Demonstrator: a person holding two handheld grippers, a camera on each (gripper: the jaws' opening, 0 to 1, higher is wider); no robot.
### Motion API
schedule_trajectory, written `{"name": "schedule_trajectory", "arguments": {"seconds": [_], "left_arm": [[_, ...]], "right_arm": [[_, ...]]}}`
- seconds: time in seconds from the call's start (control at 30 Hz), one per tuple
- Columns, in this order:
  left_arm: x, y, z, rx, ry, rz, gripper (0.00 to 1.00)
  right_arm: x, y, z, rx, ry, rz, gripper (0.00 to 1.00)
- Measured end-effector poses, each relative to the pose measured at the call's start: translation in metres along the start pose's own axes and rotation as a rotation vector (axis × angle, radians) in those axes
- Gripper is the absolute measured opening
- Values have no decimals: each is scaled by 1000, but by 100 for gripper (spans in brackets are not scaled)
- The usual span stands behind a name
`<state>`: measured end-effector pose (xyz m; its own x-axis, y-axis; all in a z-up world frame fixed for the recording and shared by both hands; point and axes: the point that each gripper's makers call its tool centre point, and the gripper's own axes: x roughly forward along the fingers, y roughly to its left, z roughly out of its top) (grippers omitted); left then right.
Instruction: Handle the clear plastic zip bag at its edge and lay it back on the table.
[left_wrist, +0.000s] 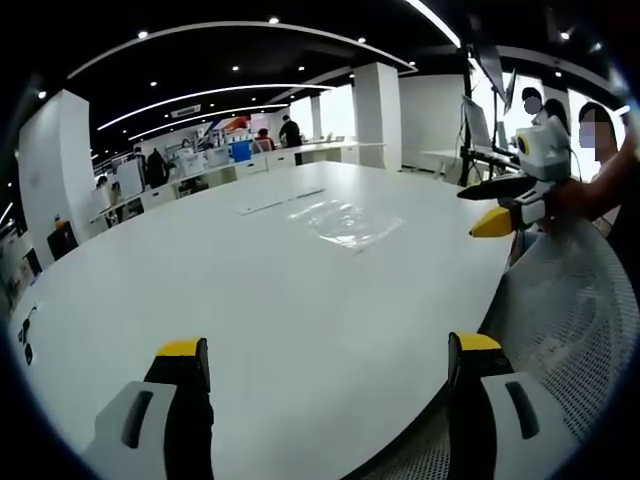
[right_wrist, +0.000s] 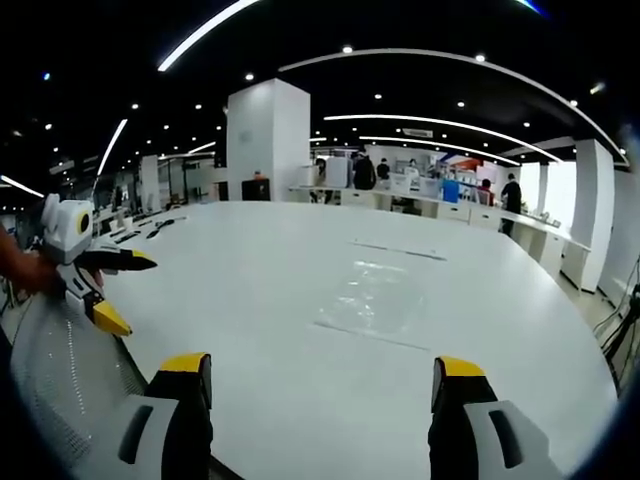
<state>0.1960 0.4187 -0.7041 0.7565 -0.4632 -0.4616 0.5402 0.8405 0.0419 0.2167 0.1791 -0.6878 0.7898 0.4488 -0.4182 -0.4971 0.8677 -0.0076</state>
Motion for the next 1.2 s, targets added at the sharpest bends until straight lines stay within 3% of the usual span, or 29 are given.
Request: {"name": "schedule_trajectory", "arguments": {"seconds": [0.57, 0.93, 1.1, 1.2], "left_arm": [[0, -3, 1, 9, 1, -10, 97], [-1, -3, 0, 45, 22, -4, 97], [0, -3, -7, 67, 80, -6, 96], [0, -3, -6, 94, 82, -15, 93]], "right_arm": [[1, -3, -1, -14, 2, -4, 89], [-2, 3, 1, -77, 25, 4, 83], [-3, 1, 1, -107, 48, 8, 80], [-3, -3, 2, -110, 54, 14, 80]]}}
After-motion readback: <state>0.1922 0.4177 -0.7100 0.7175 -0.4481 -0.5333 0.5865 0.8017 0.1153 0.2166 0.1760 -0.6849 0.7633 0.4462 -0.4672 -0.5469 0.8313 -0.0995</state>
